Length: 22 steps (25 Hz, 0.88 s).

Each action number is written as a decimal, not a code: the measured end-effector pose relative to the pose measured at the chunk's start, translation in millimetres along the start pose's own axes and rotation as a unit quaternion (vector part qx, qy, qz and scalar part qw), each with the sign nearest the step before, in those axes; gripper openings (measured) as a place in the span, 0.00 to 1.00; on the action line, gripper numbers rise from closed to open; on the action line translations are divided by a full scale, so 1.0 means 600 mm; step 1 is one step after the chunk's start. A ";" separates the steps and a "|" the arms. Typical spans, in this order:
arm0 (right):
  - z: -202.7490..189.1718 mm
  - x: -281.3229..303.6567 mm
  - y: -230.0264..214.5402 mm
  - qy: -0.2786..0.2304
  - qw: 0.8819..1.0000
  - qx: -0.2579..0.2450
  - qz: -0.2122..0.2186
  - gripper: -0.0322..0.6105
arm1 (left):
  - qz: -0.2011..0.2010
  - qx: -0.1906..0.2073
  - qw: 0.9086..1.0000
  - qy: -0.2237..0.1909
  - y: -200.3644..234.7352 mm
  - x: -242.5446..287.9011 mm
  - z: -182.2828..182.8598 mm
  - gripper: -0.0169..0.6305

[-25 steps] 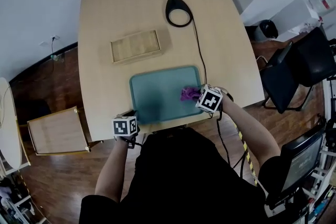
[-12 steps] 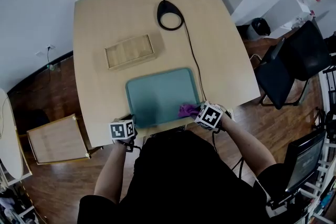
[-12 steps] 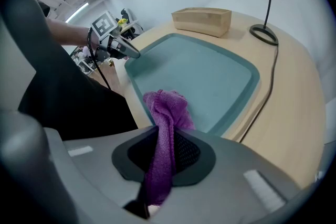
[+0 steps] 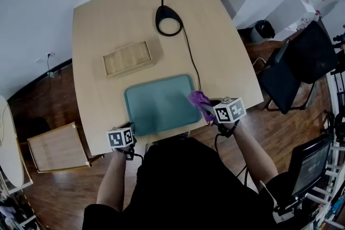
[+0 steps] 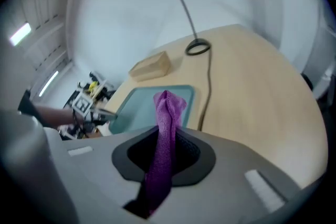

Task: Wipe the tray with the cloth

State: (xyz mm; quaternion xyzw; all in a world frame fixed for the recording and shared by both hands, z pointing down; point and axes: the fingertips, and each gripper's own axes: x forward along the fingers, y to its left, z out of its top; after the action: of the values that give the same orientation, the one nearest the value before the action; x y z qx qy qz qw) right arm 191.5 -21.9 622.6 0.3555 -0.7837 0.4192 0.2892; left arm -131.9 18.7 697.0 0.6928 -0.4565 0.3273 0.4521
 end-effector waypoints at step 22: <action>0.005 -0.023 -0.188 -0.072 0.976 0.115 -0.170 0.32 | 0.031 -0.111 0.980 -0.162 0.018 -0.122 0.061 0.18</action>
State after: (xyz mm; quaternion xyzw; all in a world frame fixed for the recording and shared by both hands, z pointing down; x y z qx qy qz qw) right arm 289.3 -64.5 661.7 0.5438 -0.6769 0.4249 0.2561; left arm -167.5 7.4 623.1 0.6680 -0.5782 0.1718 0.4359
